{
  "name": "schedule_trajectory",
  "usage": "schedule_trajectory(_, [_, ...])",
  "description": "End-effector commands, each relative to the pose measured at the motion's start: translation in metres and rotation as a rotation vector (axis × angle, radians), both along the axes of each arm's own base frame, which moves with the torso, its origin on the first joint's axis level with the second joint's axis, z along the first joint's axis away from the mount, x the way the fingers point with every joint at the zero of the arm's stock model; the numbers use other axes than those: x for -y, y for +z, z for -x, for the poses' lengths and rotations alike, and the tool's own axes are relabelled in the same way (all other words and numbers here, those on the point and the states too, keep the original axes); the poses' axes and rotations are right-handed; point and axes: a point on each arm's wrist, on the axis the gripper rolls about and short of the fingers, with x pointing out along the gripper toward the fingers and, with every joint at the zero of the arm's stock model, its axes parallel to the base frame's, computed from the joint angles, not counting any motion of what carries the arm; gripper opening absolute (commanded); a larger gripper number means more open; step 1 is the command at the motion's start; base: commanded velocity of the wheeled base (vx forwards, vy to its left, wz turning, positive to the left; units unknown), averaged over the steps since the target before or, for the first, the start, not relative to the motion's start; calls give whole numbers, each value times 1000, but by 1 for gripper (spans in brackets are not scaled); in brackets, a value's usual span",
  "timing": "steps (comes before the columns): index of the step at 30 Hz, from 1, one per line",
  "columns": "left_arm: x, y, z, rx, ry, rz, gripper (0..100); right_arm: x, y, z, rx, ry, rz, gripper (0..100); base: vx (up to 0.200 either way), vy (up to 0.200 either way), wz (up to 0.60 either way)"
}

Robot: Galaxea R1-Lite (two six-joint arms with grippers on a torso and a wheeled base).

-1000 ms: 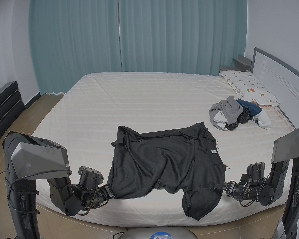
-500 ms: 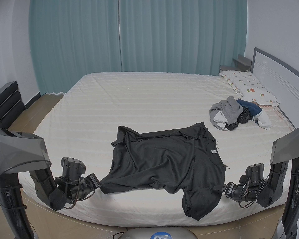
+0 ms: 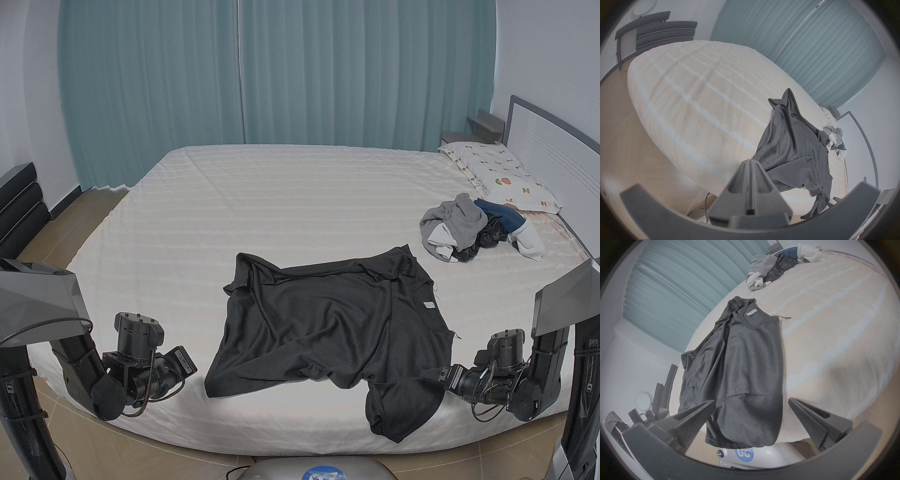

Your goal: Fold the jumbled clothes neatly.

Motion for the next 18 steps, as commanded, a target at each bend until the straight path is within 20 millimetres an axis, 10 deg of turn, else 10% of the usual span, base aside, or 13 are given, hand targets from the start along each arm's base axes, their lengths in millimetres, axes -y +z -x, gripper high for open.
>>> schedule_trajectory(1, [1, -7, -1, -25, -5, 5, 0, -1, -7, 0, -20, 5, 3, 100, 0, 0, 0])
schedule_trajectory(8, [5, -12, -4, -49, -4, 63, 0, -4, -11, -10, 3, 4, 2, 100, 0, 0, 0])
schedule_trajectory(9, [4, -15, -4, -57, -2, 62, 0, -3, -13, -11, 1, -2, 9, 0, 0, 0, 0])
schedule_trajectory(18, [8, -19, -1, -77, -17, 58, 0, 15, -4, 4, 17, -61, 90, 0, 0, 0, 0])
